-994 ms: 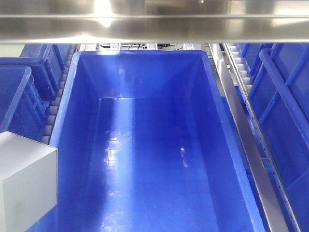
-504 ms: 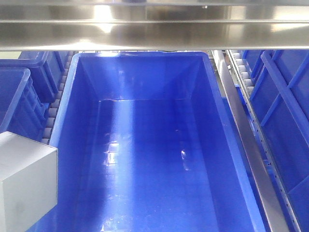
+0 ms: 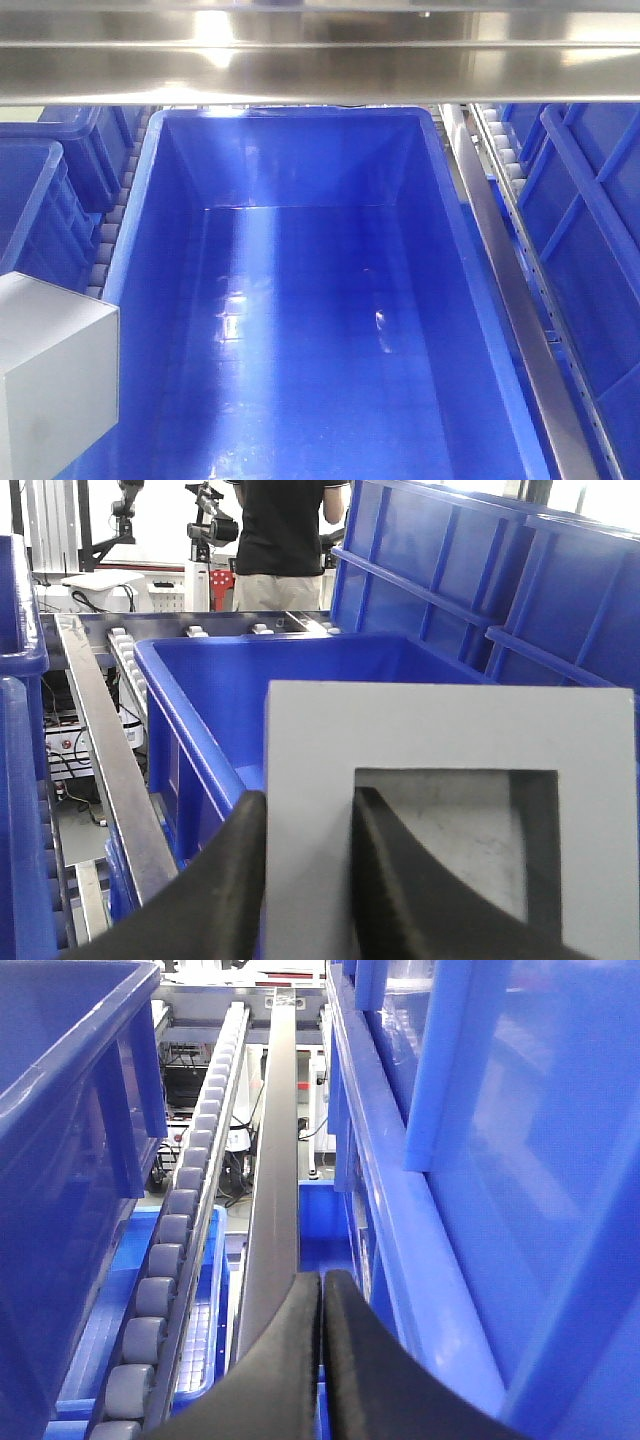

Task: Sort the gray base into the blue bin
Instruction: 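Stop the base in front of the empty blue bin, then lower the held gray block into the blue bin with the left gripper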

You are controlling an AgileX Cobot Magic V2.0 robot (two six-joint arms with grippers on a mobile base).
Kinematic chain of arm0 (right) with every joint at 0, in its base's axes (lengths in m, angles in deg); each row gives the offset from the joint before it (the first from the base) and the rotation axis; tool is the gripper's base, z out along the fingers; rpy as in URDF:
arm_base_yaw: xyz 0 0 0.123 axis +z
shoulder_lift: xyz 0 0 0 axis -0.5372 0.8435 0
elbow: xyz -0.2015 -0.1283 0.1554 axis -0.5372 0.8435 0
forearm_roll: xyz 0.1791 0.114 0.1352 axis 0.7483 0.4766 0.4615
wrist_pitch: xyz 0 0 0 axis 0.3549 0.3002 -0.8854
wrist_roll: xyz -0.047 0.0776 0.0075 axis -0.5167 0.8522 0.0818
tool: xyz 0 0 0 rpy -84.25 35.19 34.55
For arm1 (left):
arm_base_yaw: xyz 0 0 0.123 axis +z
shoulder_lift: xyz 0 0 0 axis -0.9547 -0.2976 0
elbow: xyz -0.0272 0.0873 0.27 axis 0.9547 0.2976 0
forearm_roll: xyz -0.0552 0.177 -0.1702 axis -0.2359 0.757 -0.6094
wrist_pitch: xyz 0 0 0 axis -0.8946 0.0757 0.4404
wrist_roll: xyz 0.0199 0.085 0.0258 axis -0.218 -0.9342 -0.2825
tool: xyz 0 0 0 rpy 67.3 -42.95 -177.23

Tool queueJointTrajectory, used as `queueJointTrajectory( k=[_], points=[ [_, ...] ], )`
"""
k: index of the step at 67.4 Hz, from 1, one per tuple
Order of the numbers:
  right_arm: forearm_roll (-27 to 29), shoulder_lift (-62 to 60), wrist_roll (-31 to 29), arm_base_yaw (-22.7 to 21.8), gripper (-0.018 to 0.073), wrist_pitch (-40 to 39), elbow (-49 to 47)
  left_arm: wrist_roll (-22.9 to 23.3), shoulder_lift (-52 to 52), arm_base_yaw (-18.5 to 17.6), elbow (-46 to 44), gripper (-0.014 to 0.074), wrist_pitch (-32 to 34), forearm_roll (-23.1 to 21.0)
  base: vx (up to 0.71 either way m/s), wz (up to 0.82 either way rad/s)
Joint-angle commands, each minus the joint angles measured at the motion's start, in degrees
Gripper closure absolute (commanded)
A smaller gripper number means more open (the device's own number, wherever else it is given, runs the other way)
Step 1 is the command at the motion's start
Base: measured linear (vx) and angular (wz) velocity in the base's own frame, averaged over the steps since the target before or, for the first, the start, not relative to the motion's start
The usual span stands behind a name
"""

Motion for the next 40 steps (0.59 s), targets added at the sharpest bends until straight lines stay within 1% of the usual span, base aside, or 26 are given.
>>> queueJointTrajectory(
  k=[1, 16, 24, 33, 40],
  points=[
    [-0.49, -0.41, -0.39, -0.4, 0.0564, -4.57, 0.26, 0.36, -0.63, -0.42, -1.71, 0.0604, 5.93, 0.43, 0.0, 0.0],
    [-0.49, -0.41, -0.39, -0.4, 0.0564, -4.46, 0.26, 0.36, -0.63, -0.42, -1.71, 0.0604, 6.15, 0.43, 0.0, 0.0],
    [-0.49, -0.41, -0.39, -0.4, 0.0564, -4.51, 0.26, 0.43, -0.63, -0.42, -1.71, 0.0604, 7.75, 0.78, 0.0, 0.0],
    [-0.49, -0.41, -0.39, -0.4, 0.0564, -4.51, 0.26, 0.96, -0.97, -0.42, -1.71, 0.0603, 10.21, -1.55, 0.0, 0.0],
    [-0.49, -0.41, -0.39, -0.4, 0.0564, -4.51, 0.26, 0.89, -4.33, -0.42, -1.76, 0.0601, 14.02, -3.1, 0.0, 0.0]
  ],
)
